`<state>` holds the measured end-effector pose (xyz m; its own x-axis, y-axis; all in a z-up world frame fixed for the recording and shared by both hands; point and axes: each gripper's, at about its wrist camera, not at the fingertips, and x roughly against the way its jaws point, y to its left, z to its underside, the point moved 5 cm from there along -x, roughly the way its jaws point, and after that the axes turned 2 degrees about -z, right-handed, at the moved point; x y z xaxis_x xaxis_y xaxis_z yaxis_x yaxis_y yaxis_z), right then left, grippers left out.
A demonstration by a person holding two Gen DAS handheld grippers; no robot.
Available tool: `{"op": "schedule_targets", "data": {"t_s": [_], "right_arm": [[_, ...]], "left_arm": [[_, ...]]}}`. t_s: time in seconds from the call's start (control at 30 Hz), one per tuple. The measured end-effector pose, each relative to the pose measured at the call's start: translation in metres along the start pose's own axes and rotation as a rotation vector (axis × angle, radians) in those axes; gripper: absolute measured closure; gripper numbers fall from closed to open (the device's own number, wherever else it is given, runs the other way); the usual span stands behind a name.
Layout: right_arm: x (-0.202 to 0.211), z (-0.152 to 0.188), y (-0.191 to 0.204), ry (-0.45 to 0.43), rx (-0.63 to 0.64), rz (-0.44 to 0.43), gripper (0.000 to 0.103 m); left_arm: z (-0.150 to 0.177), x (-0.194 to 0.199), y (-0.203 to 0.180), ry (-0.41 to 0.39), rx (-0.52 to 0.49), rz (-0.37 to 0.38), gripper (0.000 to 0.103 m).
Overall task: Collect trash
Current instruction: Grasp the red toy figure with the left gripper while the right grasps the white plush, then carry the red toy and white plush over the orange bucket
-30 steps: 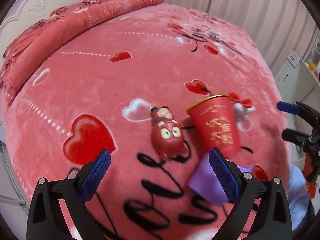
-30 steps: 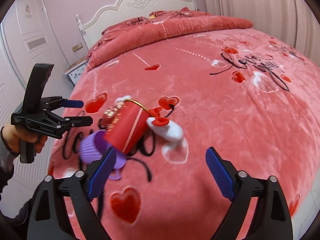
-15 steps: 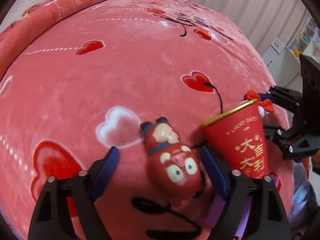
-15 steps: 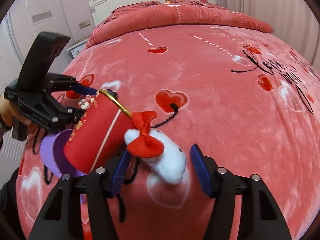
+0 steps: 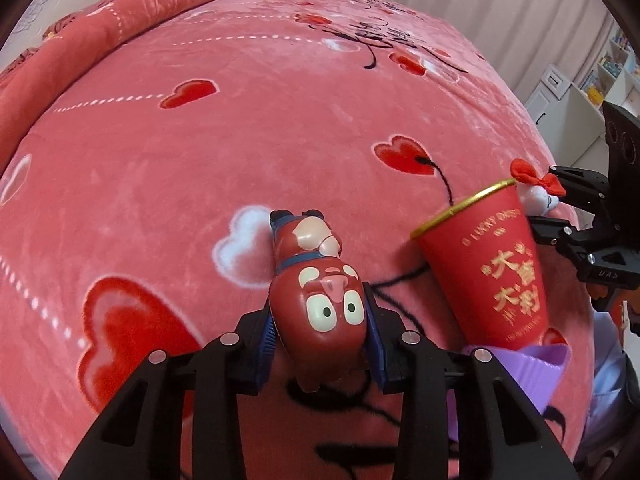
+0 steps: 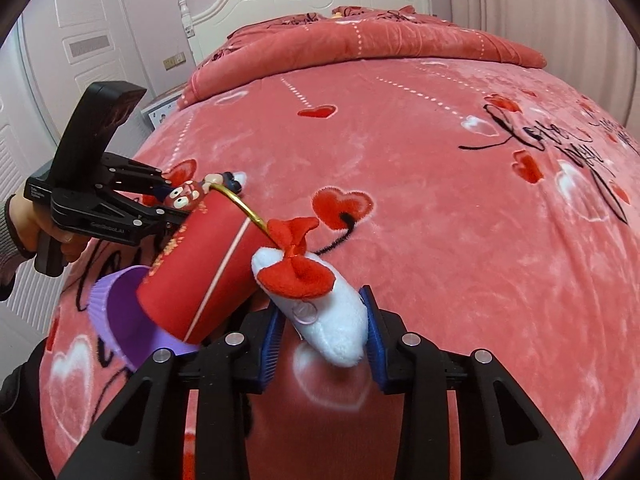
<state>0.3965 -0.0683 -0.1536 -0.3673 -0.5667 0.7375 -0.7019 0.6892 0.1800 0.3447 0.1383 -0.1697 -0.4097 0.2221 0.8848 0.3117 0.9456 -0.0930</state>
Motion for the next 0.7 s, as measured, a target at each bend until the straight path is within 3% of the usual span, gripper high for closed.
{"op": "schedule_targets", "data": {"t_s": [0.27, 0.7], "right_arm": [[0.053, 0.011, 0.013, -0.03, -0.019, -0.003, 0.066], [0.151, 0.064, 0.072, -0.083, -0.052, -0.036, 0.066]], "left_arm": [[0.005, 0.05, -0.026, -0.056, -0.013, -0.009, 0.064], [0.05, 0.115, -0.132, -0.1, -0.117, 0.033, 0.064]]}}
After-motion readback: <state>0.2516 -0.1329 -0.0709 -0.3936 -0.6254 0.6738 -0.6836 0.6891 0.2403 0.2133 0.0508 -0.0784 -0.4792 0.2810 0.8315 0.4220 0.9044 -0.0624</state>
